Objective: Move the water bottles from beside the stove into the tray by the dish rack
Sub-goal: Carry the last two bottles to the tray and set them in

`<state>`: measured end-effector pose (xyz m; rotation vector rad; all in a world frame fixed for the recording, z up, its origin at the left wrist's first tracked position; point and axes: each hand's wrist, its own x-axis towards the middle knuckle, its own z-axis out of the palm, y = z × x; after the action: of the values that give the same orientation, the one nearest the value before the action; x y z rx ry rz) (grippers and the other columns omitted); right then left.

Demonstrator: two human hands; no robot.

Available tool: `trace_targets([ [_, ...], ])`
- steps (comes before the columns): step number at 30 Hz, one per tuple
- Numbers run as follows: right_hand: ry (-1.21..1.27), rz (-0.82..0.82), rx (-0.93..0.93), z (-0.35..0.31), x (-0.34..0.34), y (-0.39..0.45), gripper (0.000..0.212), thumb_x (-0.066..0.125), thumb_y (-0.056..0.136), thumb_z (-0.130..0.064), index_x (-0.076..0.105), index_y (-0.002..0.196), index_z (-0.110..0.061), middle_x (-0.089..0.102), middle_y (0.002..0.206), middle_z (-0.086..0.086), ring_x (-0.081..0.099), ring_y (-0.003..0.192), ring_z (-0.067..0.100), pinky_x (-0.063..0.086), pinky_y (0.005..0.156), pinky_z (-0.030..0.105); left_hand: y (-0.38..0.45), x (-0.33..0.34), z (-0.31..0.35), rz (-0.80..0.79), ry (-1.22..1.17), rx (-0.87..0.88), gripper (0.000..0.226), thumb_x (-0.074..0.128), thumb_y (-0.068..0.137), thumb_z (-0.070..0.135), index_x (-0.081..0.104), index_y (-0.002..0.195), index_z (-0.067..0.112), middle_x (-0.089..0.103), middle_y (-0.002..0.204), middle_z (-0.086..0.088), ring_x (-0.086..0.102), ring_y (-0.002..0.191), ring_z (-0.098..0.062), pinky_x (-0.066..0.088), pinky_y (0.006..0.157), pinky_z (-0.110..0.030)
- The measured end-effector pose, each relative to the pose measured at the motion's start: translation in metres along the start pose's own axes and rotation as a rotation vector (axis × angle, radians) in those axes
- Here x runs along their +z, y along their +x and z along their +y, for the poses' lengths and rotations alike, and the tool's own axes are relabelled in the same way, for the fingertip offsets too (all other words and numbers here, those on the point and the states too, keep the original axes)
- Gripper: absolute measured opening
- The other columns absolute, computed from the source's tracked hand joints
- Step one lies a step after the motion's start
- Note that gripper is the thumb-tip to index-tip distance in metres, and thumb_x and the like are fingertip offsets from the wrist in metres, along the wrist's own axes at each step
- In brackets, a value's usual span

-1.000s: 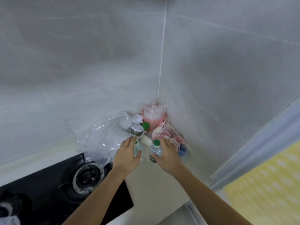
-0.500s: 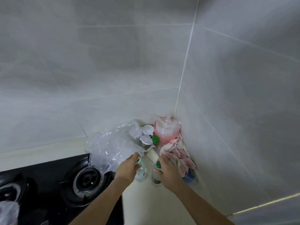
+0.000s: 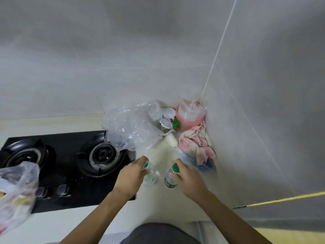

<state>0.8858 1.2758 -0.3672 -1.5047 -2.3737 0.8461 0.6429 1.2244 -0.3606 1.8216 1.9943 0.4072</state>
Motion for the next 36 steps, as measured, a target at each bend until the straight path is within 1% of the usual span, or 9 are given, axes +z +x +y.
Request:
trace_targets([
  [3, 0.072, -0.021, 0.015, -0.002, 0.007, -0.017, 0.019, 0.058, 0.106, -0.033, 0.055, 0.119, -0.018, 0.070, 0.103, 0.004, 0.066, 0.091, 0.022, 0.053, 0.082, 0.043, -0.018, 0.009, -0.003, -0.021, -0.017, -0.018, 0.024, 0.064, 0.102, 0.035, 0.055, 0.121, 0.025, 0.071, 0.116, 0.005, 0.070, 0.092, -0.031, 0.055, 0.075, -0.044],
  [7, 0.138, -0.010, 0.023, 0.001, 0.021, -0.031, 0.018, 0.059, 0.106, -0.028, 0.057, 0.123, -0.021, 0.069, 0.117, 0.003, 0.065, 0.105, 0.021, 0.054, 0.092, 0.042, -0.033, 0.022, -0.010, -0.013, -0.066, 0.029, 0.020, 0.059, 0.105, 0.033, 0.052, 0.123, 0.025, 0.064, 0.119, 0.008, 0.056, 0.064, -0.011, 0.050, 0.067, -0.040],
  [11, 0.220, 0.003, 0.036, 0.000, 0.037, -0.037, 0.025, 0.067, 0.097, -0.038, 0.057, 0.118, -0.027, 0.067, 0.109, -0.006, 0.063, 0.098, 0.013, 0.054, 0.087, 0.035, -0.041, 0.031, -0.017, 0.022, -0.158, 0.084, 0.031, 0.058, 0.107, 0.035, 0.051, 0.136, 0.025, 0.058, 0.129, 0.011, 0.063, 0.091, -0.018, 0.045, 0.069, -0.033],
  [15, 0.300, 0.020, 0.098, 0.006, 0.055, -0.040, 0.042, 0.082, 0.082, -0.041, 0.056, 0.115, -0.036, 0.066, 0.104, -0.017, 0.064, 0.096, 0.004, 0.048, 0.082, 0.015, -0.045, 0.042, -0.028, -0.011, -0.209, 0.102, 0.044, 0.065, 0.102, 0.041, 0.041, 0.139, 0.035, 0.050, 0.136, 0.019, 0.053, 0.075, -0.005, 0.043, 0.069, -0.028],
  [18, 0.328, 0.028, 0.140, 0.010, 0.062, -0.037, 0.052, 0.087, 0.075, -0.043, 0.053, 0.115, -0.042, 0.066, 0.108, -0.026, 0.064, 0.101, -0.004, 0.045, 0.080, 0.004, -0.043, 0.049, -0.035, -0.037, -0.273, 0.060, 0.063, 0.080, 0.092, 0.041, 0.039, 0.139, 0.039, 0.051, 0.137, 0.023, 0.057, 0.097, -0.004, 0.050, 0.077, -0.031],
  [24, 0.344, -0.018, 0.177, 0.018, 0.073, -0.028, 0.060, 0.092, 0.065, -0.040, 0.052, 0.109, -0.046, 0.067, 0.104, -0.029, 0.068, 0.091, -0.001, 0.055, 0.080, 0.024, -0.033, 0.068, -0.045, -0.119, -0.571, -0.133, 0.070, 0.096, 0.074, 0.029, 0.051, 0.123, 0.052, 0.071, 0.115, 0.017, 0.069, 0.107, -0.012, 0.059, 0.092, -0.032],
  [28, 0.408, -0.058, 0.164, 0.020, 0.075, -0.020, 0.059, 0.091, 0.066, -0.042, 0.054, 0.112, -0.046, 0.072, 0.102, -0.023, 0.071, 0.092, -0.001, 0.059, 0.082, 0.030, -0.026, 0.070, -0.047, -0.109, -0.627, -0.144, 0.066, 0.095, 0.071, 0.033, 0.055, 0.119, 0.052, 0.070, 0.110, 0.022, 0.067, 0.101, -0.002, 0.056, 0.083, -0.027],
  [32, 0.527, -0.041, 0.179, 0.022, 0.065, -0.010, 0.063, 0.092, 0.062, -0.045, 0.062, 0.116, -0.033, 0.077, 0.107, -0.009, 0.075, 0.099, 0.008, 0.062, 0.092, 0.043, -0.045, 0.051, -0.044, -0.019, -0.758, -0.236, 0.068, 0.096, 0.071, 0.035, 0.056, 0.122, 0.056, 0.072, 0.105, 0.023, 0.070, 0.090, -0.009, 0.061, 0.067, -0.034],
  [36, 0.645, -0.056, 0.116, 0.002, 0.050, 0.003, 0.069, 0.095, 0.059, -0.048, 0.064, 0.118, -0.029, 0.079, 0.111, -0.011, 0.075, 0.104, 0.007, 0.060, 0.094, 0.038, -0.085, 0.011, -0.042, 0.133, -0.909, -0.304, 0.072, 0.092, 0.068, 0.048, 0.058, 0.132, 0.042, 0.075, 0.119, 0.014, 0.074, 0.109, -0.011, 0.066, 0.083, -0.036],
])
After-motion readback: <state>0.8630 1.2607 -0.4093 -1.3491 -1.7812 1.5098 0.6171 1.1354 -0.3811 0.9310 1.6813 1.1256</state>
